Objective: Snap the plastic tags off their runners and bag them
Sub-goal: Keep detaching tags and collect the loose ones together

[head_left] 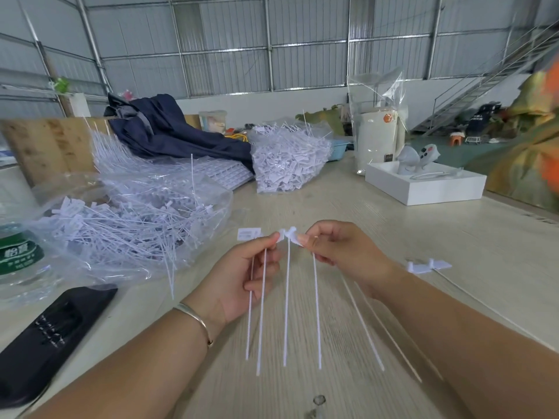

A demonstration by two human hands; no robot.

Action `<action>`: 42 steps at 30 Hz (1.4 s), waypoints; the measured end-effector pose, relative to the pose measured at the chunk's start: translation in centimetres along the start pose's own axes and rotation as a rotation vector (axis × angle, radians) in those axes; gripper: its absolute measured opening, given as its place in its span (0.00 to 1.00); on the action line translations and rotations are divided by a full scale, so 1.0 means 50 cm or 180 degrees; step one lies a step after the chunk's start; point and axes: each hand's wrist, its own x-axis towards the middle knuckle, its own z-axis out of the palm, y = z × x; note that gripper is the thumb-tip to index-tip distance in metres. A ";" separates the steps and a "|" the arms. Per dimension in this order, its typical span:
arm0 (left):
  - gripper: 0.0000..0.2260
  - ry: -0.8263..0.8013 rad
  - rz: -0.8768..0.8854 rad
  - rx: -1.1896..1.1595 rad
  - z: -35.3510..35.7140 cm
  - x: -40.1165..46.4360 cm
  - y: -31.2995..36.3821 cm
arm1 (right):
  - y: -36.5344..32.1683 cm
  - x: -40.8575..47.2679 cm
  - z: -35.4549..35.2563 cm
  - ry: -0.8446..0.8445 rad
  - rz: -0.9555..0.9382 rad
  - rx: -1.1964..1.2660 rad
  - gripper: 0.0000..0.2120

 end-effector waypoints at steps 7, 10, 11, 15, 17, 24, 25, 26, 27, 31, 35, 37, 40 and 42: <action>0.06 0.0374 0.0188 0.0655 -0.003 0.004 -0.011 | -0.003 -0.006 -0.007 -0.0045 -0.0222 -0.0032 0.04; 0.06 0.0401 0.0221 0.0726 -0.007 0.005 -0.007 | -0.005 -0.006 -0.009 -0.0077 -0.0123 -0.0008 0.05; 0.07 0.0411 0.0238 0.0770 -0.008 0.004 -0.005 | -0.005 -0.006 -0.010 -0.0099 -0.0089 0.0011 0.06; 0.11 0.0395 0.0319 0.0975 -0.007 0.000 0.002 | -0.009 -0.007 -0.012 -0.0200 0.0038 0.0096 0.07; 0.09 0.0341 0.0328 0.1003 -0.007 -0.002 0.005 | -0.013 -0.008 -0.013 -0.0242 0.0111 0.0198 0.06; 0.07 -0.0291 0.0001 0.1625 -0.005 -0.011 0.005 | -0.028 -0.007 -0.031 -0.0383 0.0497 0.0062 0.04; 0.08 -0.0364 -0.0029 0.1776 -0.003 -0.011 0.004 | -0.029 -0.009 -0.029 -0.0433 0.0526 0.0003 0.04; 0.10 -0.0402 -0.0044 0.1982 -0.002 -0.010 0.002 | -0.032 -0.012 -0.024 -0.0456 0.0533 -0.0065 0.05; 0.10 -0.0372 -0.0049 0.2269 0.000 -0.010 0.001 | -0.033 -0.013 -0.020 -0.0453 0.0517 -0.0120 0.10; 0.10 0.0210 0.0099 0.2704 -0.005 -0.004 -0.007 | -0.029 -0.007 -0.023 -0.0308 0.0411 -0.0104 0.16; 0.14 0.0155 0.0078 0.1827 -0.006 -0.001 -0.001 | -0.021 -0.006 -0.029 -0.0143 0.0287 -0.0016 0.09; 0.14 0.0189 -0.0091 0.1621 -0.001 -0.002 -0.005 | -0.020 -0.005 -0.025 -0.0091 0.0319 -0.0083 0.09; 0.12 0.0395 -0.0447 0.1348 -0.001 -0.002 -0.010 | -0.017 0.001 -0.019 0.0000 0.0402 -0.0222 0.04; 0.11 0.0475 -0.0561 0.1083 -0.002 -0.001 -0.006 | -0.012 0.001 -0.018 -0.0041 0.0277 -0.0276 0.07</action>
